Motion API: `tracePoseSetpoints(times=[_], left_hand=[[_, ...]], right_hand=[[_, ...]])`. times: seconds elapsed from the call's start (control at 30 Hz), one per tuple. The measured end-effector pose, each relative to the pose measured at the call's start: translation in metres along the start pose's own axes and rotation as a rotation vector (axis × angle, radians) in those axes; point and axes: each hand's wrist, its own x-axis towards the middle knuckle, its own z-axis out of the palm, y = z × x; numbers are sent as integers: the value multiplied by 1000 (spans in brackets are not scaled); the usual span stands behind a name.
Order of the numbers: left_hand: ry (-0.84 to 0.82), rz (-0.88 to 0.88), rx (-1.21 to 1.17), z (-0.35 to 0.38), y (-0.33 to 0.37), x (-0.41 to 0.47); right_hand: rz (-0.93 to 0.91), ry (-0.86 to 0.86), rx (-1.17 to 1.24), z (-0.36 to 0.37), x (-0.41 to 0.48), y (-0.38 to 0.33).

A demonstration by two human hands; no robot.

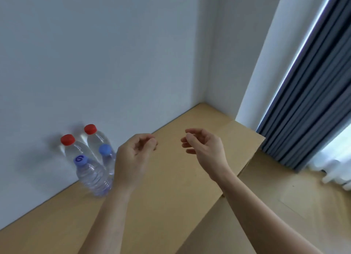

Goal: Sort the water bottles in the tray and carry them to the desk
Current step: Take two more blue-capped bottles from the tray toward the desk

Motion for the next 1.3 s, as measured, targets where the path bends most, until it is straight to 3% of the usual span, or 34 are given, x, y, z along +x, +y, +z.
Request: tracePoseSetpoints(times=[0.3, 0.57, 0.87, 1.3], left_hand=[[-318, 137, -123, 216, 113, -78], [-754, 198, -272, 418, 203, -188], [-1233, 181, -334, 597, 256, -314], [-1677, 172, -449, 876, 345, -444]], right_hand=[[-119, 387, 34, -273, -61, -26], [-145, 833, 52, -504, -174, -32], [-45, 1250, -24, -659, -282, -8], [43, 1671, -100, -887, -328, 5]])
